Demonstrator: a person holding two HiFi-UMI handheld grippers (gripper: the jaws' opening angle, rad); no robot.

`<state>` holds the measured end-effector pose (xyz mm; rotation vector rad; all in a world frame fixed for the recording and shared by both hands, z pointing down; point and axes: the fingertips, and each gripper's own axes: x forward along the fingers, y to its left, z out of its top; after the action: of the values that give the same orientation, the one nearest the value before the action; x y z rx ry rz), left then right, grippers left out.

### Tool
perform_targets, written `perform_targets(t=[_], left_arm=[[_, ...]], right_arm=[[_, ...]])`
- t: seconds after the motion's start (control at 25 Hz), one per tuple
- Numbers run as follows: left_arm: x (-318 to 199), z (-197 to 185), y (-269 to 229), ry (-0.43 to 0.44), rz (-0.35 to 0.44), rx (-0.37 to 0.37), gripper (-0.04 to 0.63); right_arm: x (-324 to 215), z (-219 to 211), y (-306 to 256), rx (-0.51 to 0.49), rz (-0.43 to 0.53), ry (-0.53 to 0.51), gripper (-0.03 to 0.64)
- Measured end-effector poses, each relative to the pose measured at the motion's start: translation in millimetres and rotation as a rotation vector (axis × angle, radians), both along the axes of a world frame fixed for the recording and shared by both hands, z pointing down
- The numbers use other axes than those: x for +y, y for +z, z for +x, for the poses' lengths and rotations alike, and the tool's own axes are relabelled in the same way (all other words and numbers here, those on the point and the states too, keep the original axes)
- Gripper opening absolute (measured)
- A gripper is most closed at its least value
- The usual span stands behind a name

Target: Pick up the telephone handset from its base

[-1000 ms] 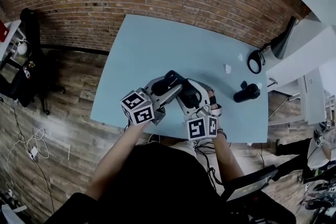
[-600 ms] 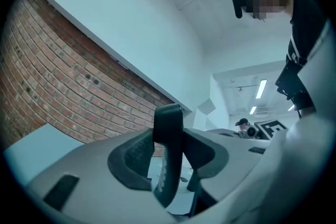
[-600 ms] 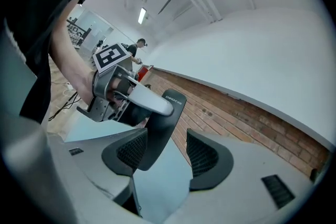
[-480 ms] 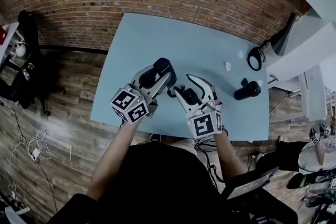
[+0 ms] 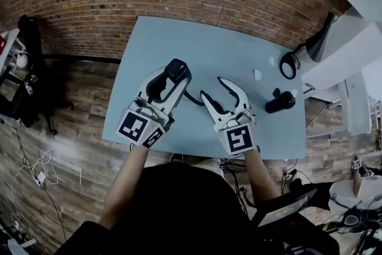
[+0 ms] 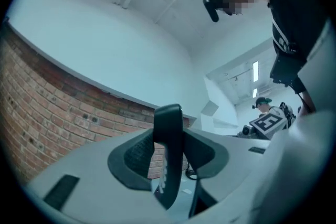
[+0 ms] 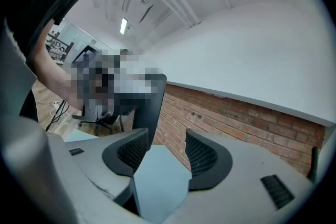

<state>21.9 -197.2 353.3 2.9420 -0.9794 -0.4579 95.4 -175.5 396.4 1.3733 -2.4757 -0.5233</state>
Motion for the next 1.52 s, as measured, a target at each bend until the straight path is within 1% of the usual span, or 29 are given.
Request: perform_targets(t=[0.08, 0.16, 0.28, 0.32, 0.44, 0.64, 0.76, 0.84, 1.0, 1.2, 1.36, 1.52], left_arm=[[2.1, 1.7, -3.8, -0.033, 0.048, -0.057, 0.183], [2.6, 4.0, -3.1, -0.058, 0.076, -0.105, 0.183], [-0.7, 7.3, 5.5, -0.072, 0.057, -0.140, 0.183], [-2.3, 8.3, 10.8, -0.077, 0.047, -0.158, 0.183], [-3.8, 16.0, 25.4, -0.070, 0.036, -0.204, 0.183], [-2.3, 26.3, 42.9, -0.021, 0.020, -0.236, 0.184], [-1.6, 32.3, 54.2, -0.005, -0.005, -0.237, 0.183], [-1.4, 35.9, 62.7, -0.001, -0.012, -0.255, 0.184], [-0.3, 42.3, 82.8, 0.009, -0.023, -0.302, 0.184], [-1.3, 41.5, 105.5, 0.010, -0.095, -0.284, 0.184], [5.1, 44.6, 121.7, 0.029, -0.091, -0.318, 0.183], [9.1, 43.7, 145.4, 0.043, -0.125, -0.345, 0.183]], right_arm=[[-0.8, 1.4, -5.9, -0.043, -0.010, 0.005, 0.232], [-1.5, 2.1, -10.2, -0.065, -0.011, 0.012, 0.232], [-3.3, 3.8, -14.6, -0.078, -0.002, 0.030, 0.233], [-3.7, 5.2, -15.9, -0.090, 0.001, 0.037, 0.225], [-5.0, 14.9, -16.4, -0.113, 0.006, 0.077, 0.151], [-7.8, 20.1, -6.0, -0.123, -0.021, 0.103, 0.112], [-6.7, 26.1, 2.4, -0.134, -0.030, 0.122, 0.051], [-6.2, 26.3, 7.6, -0.150, -0.050, 0.130, 0.020], [-4.4, 20.9, 23.5, -0.164, -0.092, 0.118, 0.014], [-1.9, 17.3, 48.6, -0.211, -0.165, 0.102, 0.014], [0.5, 16.4, 66.5, -0.211, -0.192, 0.107, 0.014], [5.2, 13.4, 82.6, -0.228, -0.216, 0.093, 0.014]])
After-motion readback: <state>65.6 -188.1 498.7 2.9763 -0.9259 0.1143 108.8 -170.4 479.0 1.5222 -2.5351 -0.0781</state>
